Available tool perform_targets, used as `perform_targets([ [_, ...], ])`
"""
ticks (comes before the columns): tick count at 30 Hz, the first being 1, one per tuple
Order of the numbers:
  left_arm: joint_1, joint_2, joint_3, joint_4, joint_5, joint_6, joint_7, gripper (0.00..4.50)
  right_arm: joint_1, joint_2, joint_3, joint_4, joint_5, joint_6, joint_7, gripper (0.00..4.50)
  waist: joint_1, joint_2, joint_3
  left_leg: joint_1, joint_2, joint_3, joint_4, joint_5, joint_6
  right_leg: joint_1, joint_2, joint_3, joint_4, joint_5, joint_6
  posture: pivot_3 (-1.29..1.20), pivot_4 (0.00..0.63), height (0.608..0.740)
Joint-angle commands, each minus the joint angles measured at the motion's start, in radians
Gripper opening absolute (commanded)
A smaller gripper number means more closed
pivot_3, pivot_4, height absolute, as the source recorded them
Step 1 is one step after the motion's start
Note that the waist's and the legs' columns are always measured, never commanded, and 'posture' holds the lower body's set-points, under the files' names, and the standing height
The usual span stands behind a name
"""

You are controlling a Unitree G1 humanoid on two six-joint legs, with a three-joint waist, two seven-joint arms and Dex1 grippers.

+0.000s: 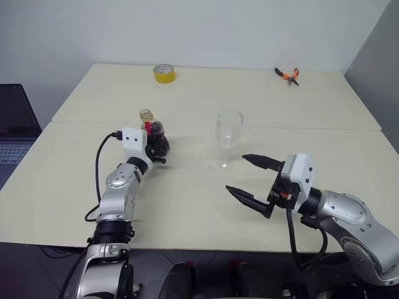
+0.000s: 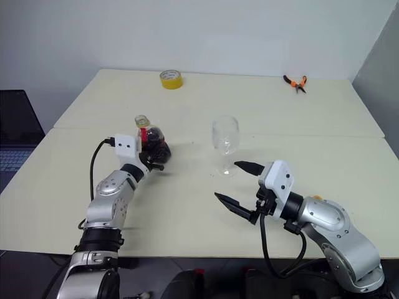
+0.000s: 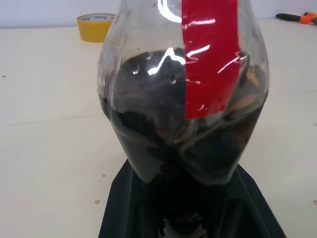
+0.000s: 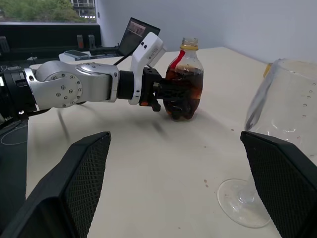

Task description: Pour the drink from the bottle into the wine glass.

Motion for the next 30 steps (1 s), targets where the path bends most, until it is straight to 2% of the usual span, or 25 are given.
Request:
perform_targets([
  [1,-0.062,0.029,-0.019,-0.064,0.024,-0.063,-0.024,0.67,-0.007,0.007,-0.011,-0.046,-0.006,-0.023,-0.017,4.5,0.001,-0.002,0.001,0.0,0.0,0.0,0.0,0.0,0.0,0.0,0.0,0.0,0.0,0.0,0.0,0.0,0.15,0.74],
  [9,-0.176,0.071,-0.131,-0.025,0.139,-0.155,-0.085,0.64,-0.011,0.057,-0.008,-0.044,-0.041,-0.046,-0.075,4.5,0.001,-0.004,0.002,-0.001,0.0,0.0,0.0,0.0,0.0,0.0,0.0,0.0,0.0,0.0,0.0,0.0,0.15,0.74],
  [13,-0.298,0.088,-0.242,0.07,0.253,-0.301,-0.137,0.64,-0.035,0.1,0.003,-0.027,-0.059,-0.056,-0.108,4.5,0.001,-0.005,0.003,-0.001,0.0,0.0,0.0,0.0,0.0,-0.001,0.0,0.0,0.001,0.0,0.0,0.0,0.15,0.74],
  [19,-0.429,0.083,-0.307,0.254,0.347,-0.472,-0.116,0.63,-0.088,0.154,0.02,-0.007,-0.069,-0.015,-0.167,4.5,-0.001,-0.005,0.003,-0.001,-0.001,0.001,0.0,0.0,0.0,-0.002,0.0,0.0,0.0,0.0,0.0,0.0,0.15,0.74],
  [30,-0.552,0.12,-0.378,0.465,0.519,-0.724,-0.031,0.63,-0.145,0.201,0.036,0.031,-0.137,-0.005,-0.242,4.5,-0.001,-0.005,0.004,-0.002,-0.001,0.001,0.0,0.0,0.0,-0.003,0.0,0.001,0.001,0.0,0.0,0.0,0.15,0.74],
])
